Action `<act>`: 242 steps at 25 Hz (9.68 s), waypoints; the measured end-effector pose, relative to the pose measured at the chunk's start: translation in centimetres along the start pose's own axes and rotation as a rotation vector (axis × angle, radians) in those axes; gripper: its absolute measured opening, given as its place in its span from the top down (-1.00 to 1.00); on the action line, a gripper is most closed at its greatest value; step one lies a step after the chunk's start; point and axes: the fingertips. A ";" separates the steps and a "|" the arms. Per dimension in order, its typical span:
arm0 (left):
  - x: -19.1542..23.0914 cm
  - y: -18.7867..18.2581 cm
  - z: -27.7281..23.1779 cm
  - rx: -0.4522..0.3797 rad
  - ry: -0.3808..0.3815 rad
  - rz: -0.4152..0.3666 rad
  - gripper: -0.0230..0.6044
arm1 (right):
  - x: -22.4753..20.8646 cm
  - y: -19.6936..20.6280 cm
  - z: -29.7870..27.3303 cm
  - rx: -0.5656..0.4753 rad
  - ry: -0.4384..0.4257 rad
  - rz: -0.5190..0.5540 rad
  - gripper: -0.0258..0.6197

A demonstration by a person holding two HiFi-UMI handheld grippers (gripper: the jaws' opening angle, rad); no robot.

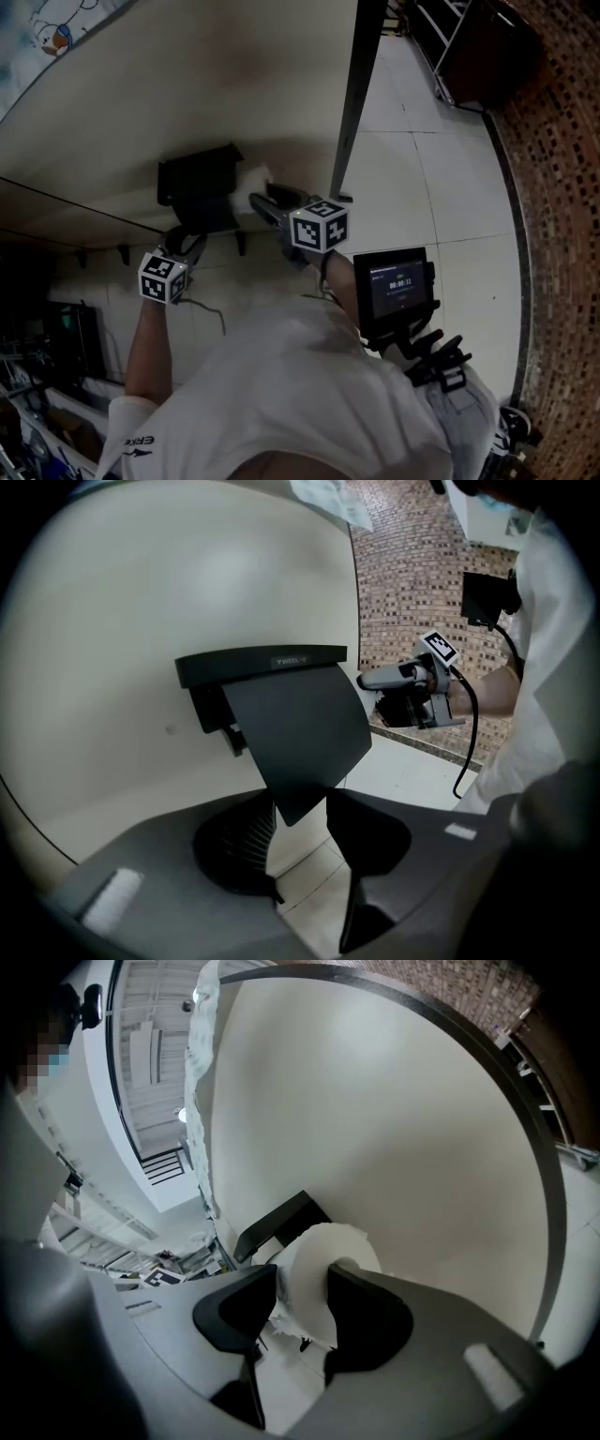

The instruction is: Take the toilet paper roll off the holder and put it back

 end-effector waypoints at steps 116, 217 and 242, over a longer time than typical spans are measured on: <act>0.8 0.4 0.5 0.066 0.077 -0.018 0.39 | 0.4 4.8 -9.2 0.532 -0.079 1.270 0.01; -21.2 -2.5 17.1 -0.581 -0.545 0.278 0.92 | 16.4 9.3 16.2 0.055 0.038 0.774 0.88; -31.6 -3.6 18.9 -0.588 -0.568 0.307 0.92 | 17.4 11.1 26.3 0.056 0.017 0.725 0.88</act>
Point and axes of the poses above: the fingertips, and each gripper's own axes: z backward along the fingers, x to its left, y out of its underside, and after that the axes turned 2 degrees about -z, right-handed
